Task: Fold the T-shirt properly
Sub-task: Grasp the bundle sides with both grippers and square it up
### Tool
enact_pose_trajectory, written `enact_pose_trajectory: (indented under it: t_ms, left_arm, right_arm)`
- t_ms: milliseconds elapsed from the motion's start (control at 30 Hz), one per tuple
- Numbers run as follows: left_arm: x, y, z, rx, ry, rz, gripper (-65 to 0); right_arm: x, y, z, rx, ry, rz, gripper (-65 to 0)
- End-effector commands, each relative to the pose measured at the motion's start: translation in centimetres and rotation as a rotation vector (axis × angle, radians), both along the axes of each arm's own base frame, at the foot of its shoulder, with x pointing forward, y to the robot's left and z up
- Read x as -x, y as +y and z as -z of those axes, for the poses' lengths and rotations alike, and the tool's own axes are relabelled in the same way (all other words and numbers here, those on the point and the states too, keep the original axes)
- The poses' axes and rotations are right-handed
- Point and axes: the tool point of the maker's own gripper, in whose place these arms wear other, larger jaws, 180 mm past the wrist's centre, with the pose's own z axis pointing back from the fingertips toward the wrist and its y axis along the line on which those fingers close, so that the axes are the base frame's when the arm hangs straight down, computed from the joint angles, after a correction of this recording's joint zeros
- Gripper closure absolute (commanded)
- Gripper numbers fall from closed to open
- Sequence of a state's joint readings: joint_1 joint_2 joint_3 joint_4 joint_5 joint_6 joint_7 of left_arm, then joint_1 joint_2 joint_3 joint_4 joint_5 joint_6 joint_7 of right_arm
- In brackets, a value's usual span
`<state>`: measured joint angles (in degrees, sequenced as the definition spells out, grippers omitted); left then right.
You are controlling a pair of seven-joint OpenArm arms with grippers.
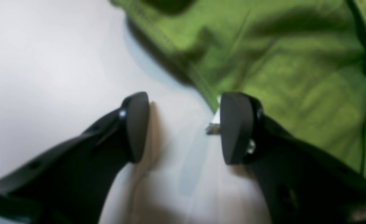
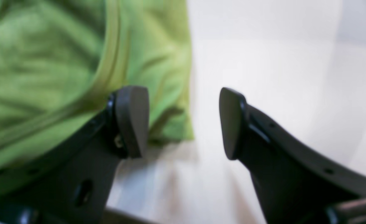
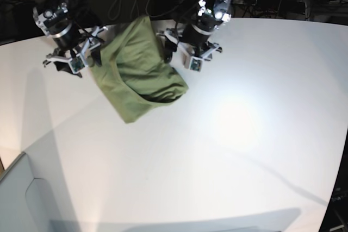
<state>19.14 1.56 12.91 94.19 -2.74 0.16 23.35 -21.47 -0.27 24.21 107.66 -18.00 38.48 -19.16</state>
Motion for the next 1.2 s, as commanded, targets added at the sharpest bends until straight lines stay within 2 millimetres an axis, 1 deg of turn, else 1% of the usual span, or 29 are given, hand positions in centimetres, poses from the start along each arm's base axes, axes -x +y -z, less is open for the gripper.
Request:
enact_pose_trajectory:
  t_ms: [0,100,133,167,233,267,333,400,500,567,667,800,867,933,1000,1100,1167]
  left_arm:
    - [-0.1,-0.3,-0.3,0.011,-0.004,-0.004,-35.3]
    - [-0.1,-0.3,-0.4,0.012,-0.007,-0.005,-35.3]
    - [-0.3,-0.3,-0.7,0.014,-0.016,-0.006,-35.3]
    - [-0.5,-0.3,-1.1,0.017,-0.026,-0.007,-35.3]
    - [-0.5,-0.4,-2.0,0.049,-0.036,-0.015,-35.3]
    - [-0.6,-0.5,-2.6,0.073,-0.043,-0.021,-35.3]
    - [-0.2,-0.2,-3.1,0.109,-0.036,-0.034,-35.3]
    - [0.1,0.2,-3.4,0.135,-0.034,-0.031,-35.3]
    - [0.5,0.7,-3.2,0.161,-0.015,-0.029,-35.3]
    - [0.6,1.2,-3.1,0.168,-0.007,-0.026,-35.3]
    - [0.4,2.7,-3.1,0.173,-0.003,-0.049,-35.3]
    - [-0.4,5.2,-3.2,0.181,-0.005,-0.113,-35.3]
    - [-0.7,6.1,-3.3,0.186,-0.009,-0.14,-35.3]
    - [-1.1,7.4,-3.6,0.179,-0.025,-0.172,-35.3]
    - [-1.6,8.4,-4.2,0.168,-0.046,-0.196,-35.3]
    - [-1.8,9.0,-4.9,0.161,-0.069,-0.204,-35.3]
    - [-1.6,8.8,-5.1,0.162,-0.069,-0.2,-35.3]
  right_arm:
    - [-1.2,-0.5,-1.3,-0.005,-0.058,0.005,-34.3]
    - [-2.6,-1.0,-0.6,-0.022,-0.059,0.021,-34.3]
    - [-3.1,-1.2,-0.2,-0.028,-0.054,0.027,-34.3]
    - [-3.3,-1.9,0.2,-0.024,-0.046,0.037,-34.5]
    - [-3.5,-2.6,1.3,-0.034,-0.022,0.053,-35.7]
    - [-3.4,-2.7,2.0,-0.041,-0.004,0.055,-36.5]
    - [-2.8,-3.1,3.0,-0.042,0.027,0.057,-36.6]
    - [-1.7,-3.1,3.9,-0.045,0.061,0.058,-36.5]
    - [0.3,-2.7,5.0,-0.051,0.107,0.051,-36.5]
    - [1.3,-1.8,5.3,-0.079,0.115,0.055,-36.5]
    - [2.9,-0.4,5.5,-0.131,0.108,0.056,-36.5]
    - [4.4,1.8,5.3,-0.179,0.102,0.032,-36.5]
    - [5.1,2.8,5.1,-0.192,0.105,0.014,-36.5]
    - [5.3,3.6,4.7,-0.199,0.1,0.001,-36.5]
    - [5.1,3.7,4.2,-0.197,0.086,-0.003,-36.5]
    - [4.6,3.7,3.2,-0.189,0.058,-0.002,-36.5]
    - [4.0,3.1,2.2,-0.167,0.025,0.002,-36.5]
